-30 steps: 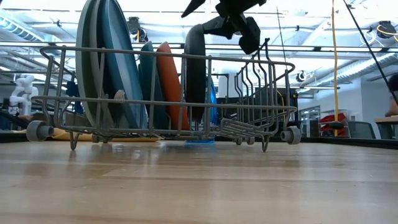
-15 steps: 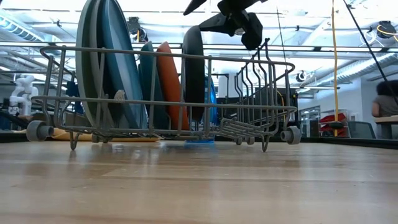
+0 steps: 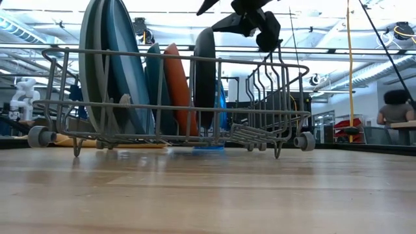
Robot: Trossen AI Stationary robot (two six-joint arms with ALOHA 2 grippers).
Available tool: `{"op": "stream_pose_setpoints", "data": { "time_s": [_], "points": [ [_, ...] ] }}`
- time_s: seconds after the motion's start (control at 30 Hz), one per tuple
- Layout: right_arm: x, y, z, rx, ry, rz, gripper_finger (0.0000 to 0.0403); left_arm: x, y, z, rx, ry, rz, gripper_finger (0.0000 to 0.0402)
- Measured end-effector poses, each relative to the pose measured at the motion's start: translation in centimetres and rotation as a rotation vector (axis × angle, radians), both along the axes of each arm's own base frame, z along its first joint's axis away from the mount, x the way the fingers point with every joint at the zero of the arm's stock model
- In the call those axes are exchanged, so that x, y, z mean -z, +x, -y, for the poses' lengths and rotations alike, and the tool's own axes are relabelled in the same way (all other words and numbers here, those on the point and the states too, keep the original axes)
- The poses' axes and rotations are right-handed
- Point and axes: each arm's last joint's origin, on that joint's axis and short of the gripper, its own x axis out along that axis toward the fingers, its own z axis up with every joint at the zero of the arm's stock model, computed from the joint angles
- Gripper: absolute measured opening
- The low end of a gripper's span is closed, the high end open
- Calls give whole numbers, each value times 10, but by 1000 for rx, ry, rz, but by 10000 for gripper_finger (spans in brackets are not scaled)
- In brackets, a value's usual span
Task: Sort dishes
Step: Put the black plate in the dish rack
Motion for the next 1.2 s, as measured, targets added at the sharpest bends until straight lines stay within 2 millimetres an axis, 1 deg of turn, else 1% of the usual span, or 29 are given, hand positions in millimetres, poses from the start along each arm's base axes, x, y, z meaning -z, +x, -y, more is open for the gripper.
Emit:
{"op": "stream_pose_setpoints", "data": {
  "time_s": [0.47, 0.77, 1.2],
  "points": [
    [-1, -6, -14, 24, 12, 26, 164, 0, 0, 0, 1, 1, -1, 136],
    [-3, -7, -15, 36, 9, 42, 164, 0, 0, 0, 1, 1, -1, 136],
    [-3, -8, -14, 74, -30, 6, 165, 0, 0, 0, 2, 0, -2, 136]
  ]
}}
